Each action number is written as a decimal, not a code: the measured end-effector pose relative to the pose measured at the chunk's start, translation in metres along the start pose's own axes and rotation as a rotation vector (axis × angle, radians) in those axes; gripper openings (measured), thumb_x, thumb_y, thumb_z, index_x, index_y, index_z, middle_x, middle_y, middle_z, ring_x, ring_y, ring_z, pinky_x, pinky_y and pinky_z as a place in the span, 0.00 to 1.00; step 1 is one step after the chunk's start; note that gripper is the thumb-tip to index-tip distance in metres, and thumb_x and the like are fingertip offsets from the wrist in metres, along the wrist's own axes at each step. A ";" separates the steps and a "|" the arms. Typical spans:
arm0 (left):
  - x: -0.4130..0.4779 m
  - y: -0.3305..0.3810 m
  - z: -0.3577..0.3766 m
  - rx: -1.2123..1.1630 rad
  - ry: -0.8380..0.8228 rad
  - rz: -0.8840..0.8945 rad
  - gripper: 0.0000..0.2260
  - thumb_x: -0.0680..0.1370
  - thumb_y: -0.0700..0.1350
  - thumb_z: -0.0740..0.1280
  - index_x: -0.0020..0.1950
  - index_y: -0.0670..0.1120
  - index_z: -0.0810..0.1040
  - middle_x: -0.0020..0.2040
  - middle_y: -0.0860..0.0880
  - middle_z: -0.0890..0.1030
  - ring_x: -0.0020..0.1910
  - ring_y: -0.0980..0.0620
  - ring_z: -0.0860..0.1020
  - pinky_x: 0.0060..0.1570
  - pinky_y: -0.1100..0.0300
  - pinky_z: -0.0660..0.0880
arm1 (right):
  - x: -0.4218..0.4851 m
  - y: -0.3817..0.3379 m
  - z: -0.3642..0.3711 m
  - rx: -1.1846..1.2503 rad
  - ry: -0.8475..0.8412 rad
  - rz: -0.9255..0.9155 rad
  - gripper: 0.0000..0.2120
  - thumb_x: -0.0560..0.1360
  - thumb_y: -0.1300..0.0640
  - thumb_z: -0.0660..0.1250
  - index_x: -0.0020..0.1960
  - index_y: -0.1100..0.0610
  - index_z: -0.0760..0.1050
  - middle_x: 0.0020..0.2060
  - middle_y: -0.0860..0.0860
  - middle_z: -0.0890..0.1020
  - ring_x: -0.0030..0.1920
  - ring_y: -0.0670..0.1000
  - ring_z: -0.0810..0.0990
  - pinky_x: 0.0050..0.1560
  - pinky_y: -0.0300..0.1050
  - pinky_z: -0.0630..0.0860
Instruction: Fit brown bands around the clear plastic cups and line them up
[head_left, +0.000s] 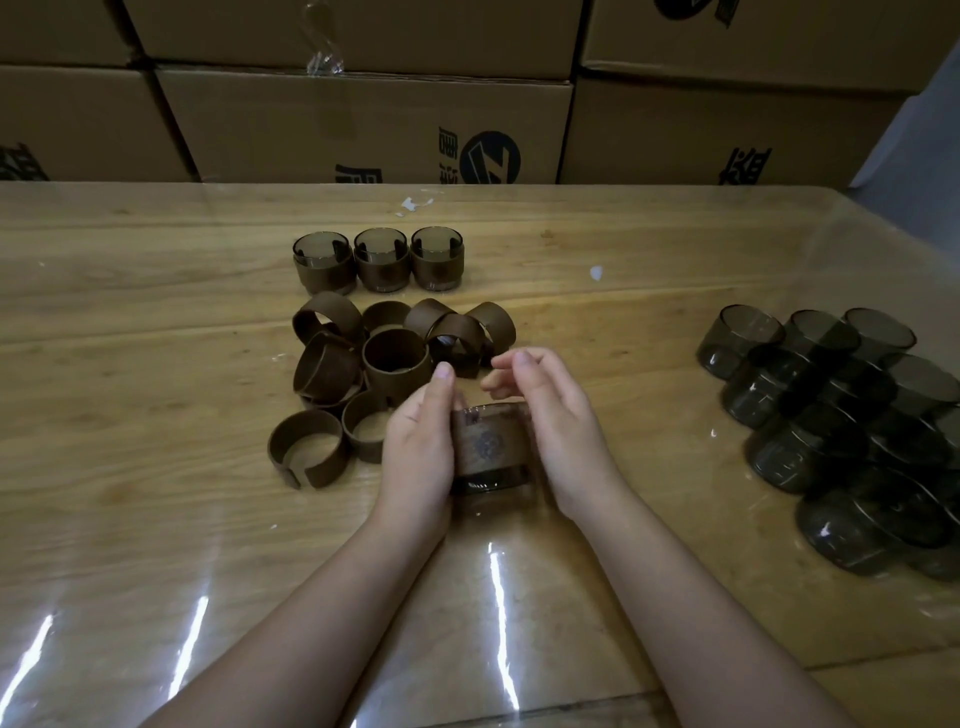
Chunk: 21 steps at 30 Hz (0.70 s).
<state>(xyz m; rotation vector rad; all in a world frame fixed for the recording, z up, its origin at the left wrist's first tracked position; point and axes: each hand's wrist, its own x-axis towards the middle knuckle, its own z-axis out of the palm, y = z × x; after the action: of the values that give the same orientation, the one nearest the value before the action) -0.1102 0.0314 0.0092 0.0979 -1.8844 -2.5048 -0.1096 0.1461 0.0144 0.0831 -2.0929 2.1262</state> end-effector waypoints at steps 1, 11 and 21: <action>0.001 -0.001 -0.001 -0.020 0.023 0.001 0.20 0.80 0.53 0.61 0.29 0.52 0.72 0.30 0.50 0.73 0.32 0.54 0.73 0.37 0.57 0.72 | 0.002 0.000 -0.006 -0.010 -0.048 0.056 0.12 0.73 0.42 0.61 0.49 0.48 0.77 0.42 0.44 0.82 0.46 0.44 0.79 0.49 0.39 0.75; 0.005 -0.004 -0.001 -0.105 -0.016 -0.017 0.18 0.81 0.54 0.59 0.33 0.48 0.73 0.32 0.47 0.77 0.32 0.53 0.77 0.31 0.63 0.76 | 0.005 -0.001 -0.050 -0.093 -0.481 0.236 0.24 0.66 0.54 0.75 0.60 0.41 0.76 0.57 0.41 0.81 0.57 0.45 0.81 0.59 0.41 0.76; 0.009 -0.008 0.005 -0.303 -0.168 -0.155 0.21 0.79 0.45 0.61 0.71 0.46 0.66 0.64 0.45 0.78 0.63 0.49 0.77 0.64 0.55 0.72 | 0.013 0.008 -0.050 0.022 -0.041 0.060 0.20 0.67 0.63 0.75 0.55 0.46 0.78 0.56 0.47 0.80 0.51 0.40 0.82 0.49 0.32 0.76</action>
<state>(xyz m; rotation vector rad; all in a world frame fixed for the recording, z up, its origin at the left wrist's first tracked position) -0.1189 0.0380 0.0026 0.0323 -1.5749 -2.9569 -0.1199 0.1972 0.0078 0.0677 -2.1212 2.2001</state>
